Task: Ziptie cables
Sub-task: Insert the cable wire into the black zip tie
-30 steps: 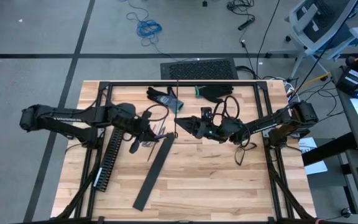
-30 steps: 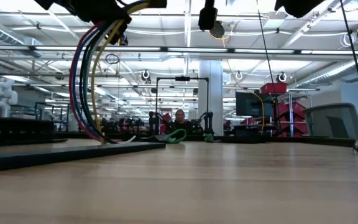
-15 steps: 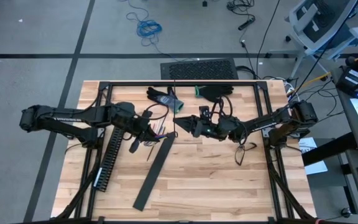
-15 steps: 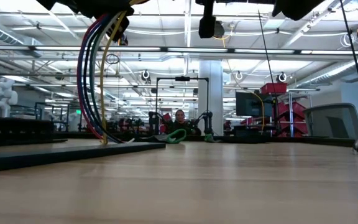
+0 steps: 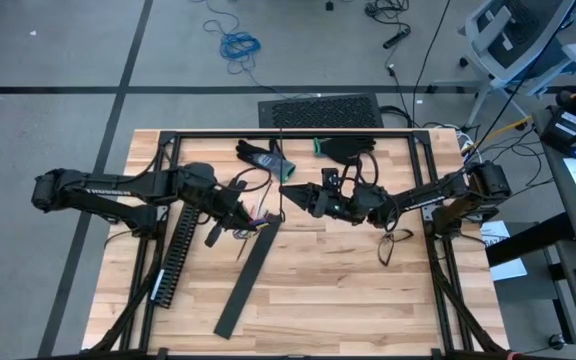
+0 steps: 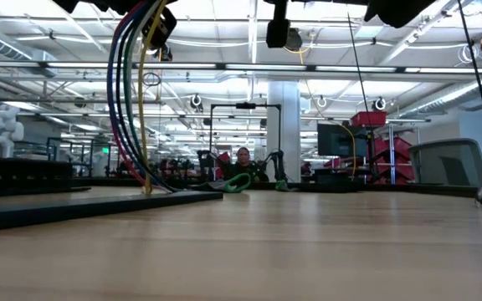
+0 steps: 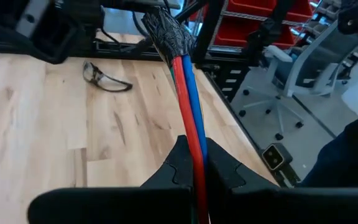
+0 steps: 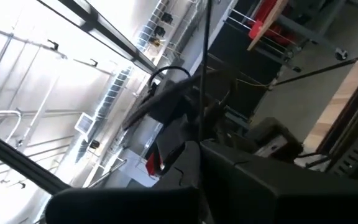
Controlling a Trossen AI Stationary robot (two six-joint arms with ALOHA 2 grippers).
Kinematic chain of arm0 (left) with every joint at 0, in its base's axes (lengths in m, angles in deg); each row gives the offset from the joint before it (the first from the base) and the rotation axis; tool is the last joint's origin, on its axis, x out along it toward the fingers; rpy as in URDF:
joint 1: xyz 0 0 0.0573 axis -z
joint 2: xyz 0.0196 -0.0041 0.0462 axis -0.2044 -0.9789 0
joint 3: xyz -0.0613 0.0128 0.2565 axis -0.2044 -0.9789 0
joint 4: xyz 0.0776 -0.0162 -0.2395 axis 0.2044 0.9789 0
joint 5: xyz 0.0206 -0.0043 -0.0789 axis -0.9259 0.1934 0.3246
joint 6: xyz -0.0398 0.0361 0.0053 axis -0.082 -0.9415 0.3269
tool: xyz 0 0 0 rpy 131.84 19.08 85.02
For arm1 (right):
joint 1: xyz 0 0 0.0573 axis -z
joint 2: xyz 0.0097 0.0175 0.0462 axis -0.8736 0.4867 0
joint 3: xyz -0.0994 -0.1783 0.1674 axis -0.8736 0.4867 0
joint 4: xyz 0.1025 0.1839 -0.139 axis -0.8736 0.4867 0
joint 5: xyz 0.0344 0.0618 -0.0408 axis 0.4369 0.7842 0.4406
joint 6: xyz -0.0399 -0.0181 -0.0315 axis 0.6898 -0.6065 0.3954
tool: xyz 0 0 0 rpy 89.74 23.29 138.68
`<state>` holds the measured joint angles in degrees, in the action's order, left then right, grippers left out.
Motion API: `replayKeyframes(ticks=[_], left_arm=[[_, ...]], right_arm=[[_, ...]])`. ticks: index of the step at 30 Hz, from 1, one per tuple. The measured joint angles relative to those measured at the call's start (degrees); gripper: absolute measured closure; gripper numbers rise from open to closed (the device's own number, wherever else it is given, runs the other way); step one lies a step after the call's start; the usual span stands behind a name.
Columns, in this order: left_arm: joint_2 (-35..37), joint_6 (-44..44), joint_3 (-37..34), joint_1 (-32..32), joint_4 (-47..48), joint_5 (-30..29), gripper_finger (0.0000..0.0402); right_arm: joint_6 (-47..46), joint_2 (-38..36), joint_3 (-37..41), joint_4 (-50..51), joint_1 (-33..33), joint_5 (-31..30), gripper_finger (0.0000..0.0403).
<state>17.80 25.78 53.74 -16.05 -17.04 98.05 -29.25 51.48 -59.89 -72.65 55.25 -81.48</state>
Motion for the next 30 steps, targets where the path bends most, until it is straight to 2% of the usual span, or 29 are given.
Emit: replayKeyframes(ticks=[9,18,23,30], left_arm=[[0.0,-1.7,0.0,0.0,-0.2,0.4,0.0387],[0.0,-1.9,0.0,0.0,0.5,1.6,0.0387],[0.0,-4.6,0.0,0.0,6.1,2.1,0.0387],[0.5,-4.5,0.0,0.0,5.2,6.0,0.0387]], right_arm=[[-0.1,0.7,-4.6,5.3,0.0,3.1,0.0403],[-4.1,3.7,-7.3,3.9,-0.8,8.9,0.0403],[-4.6,3.6,-7.3,3.6,-1.8,9.0,0.0403],[-4.7,3.6,-7.3,5.3,-1.9,8.7,0.0403]])
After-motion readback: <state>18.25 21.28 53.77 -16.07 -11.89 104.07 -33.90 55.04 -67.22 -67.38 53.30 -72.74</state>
